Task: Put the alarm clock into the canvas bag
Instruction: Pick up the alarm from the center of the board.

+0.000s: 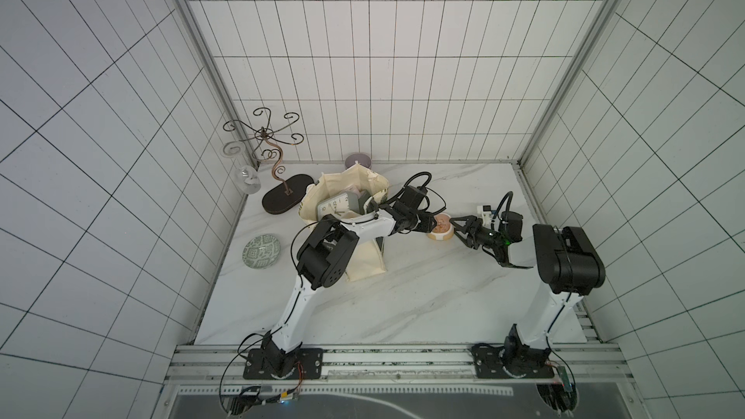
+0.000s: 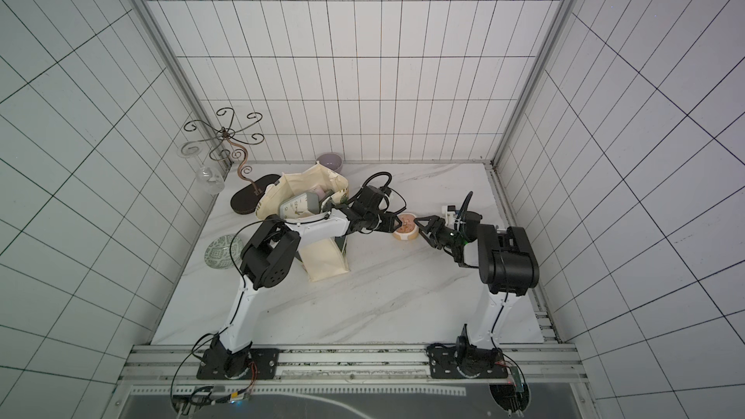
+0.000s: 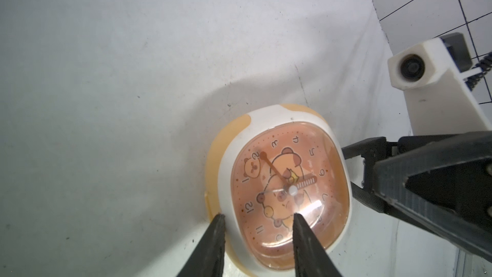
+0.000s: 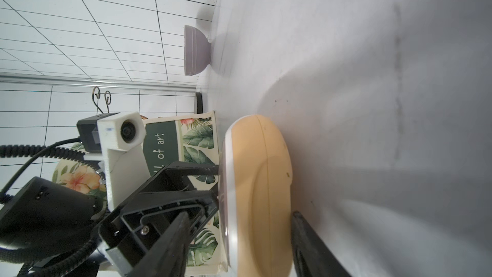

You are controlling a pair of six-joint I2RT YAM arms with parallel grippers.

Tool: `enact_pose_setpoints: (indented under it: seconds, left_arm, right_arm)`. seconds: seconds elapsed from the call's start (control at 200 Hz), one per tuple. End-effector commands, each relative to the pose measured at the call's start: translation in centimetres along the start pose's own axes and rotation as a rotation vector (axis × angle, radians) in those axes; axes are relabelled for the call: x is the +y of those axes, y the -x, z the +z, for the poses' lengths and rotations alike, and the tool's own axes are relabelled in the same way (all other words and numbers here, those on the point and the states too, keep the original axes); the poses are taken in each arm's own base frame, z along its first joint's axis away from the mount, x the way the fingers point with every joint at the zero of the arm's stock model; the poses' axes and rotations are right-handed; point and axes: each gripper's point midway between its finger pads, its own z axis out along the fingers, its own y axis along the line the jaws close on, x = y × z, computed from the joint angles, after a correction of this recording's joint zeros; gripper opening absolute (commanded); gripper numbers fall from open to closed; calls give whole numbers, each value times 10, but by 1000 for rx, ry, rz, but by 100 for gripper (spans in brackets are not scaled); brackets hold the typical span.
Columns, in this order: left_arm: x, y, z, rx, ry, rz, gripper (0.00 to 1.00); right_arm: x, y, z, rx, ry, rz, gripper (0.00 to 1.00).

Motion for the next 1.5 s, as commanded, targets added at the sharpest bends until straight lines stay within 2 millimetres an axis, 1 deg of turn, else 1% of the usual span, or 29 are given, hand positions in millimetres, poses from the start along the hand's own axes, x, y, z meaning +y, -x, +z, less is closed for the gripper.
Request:
enact_pose_setpoints:
  seconds: [0.0, 0.16, 0.295, 0.435, 0.645, 0.75, 0.87, 0.98, 1.05, 1.189, 1.269, 1.359, 1.434, 1.494]
  left_arm:
    - [10, -28, 18, 79, 14, -11, 40]
    - [12, -31, 18, 87, 17, -14, 40]
    - [13, -35, 21, 98, 20, -15, 40]
    - [14, -39, 23, 106, 20, -16, 40]
    - [11, -39, 23, 108, 2, -18, 39]
    - [7, -36, 21, 98, -14, -16, 38]
    - [3, -32, 19, 85, -23, -14, 37]
    - [0, -30, 18, 79, -28, -12, 35]
    - [0, -30, 17, 78, -29, -11, 34]
    - [-3, -28, 14, 69, -33, -7, 32]
    - [-6, -21, 9, 51, -34, 3, 31]
    - [-15, -7, -3, 8, -35, 24, 30]
    - [-28, 9, -17, -31, -51, 41, 30]
    - [-45, 22, -33, -70, -68, 71, 30]
  right_arm:
    - [24, -20, -1, 73, 87, -40, 59]
    - [18, -27, 3, 86, 81, -30, 60]
    - [17, -33, 7, 105, 80, -30, 61]
    - [15, -38, 11, 124, 77, -32, 61]
    - [10, -37, 14, 110, 60, -14, 60]
    - [9, -35, 16, 103, 52, -9, 62]
    - [8, -34, 19, 98, 42, -2, 62]
    - [5, -33, 23, 101, 31, 5, 56]
    - [4, -33, 25, 101, 36, 10, 49]
    - [2, -33, 24, 89, 32, 14, 44]
    - [3, -32, 20, 75, 29, 12, 39]
    - [10, -30, 14, 55, 32, -3, 33]
    - [15, -27, 5, 31, 20, -21, 32]
    - [19, -25, -4, 10, -2, -45, 31]
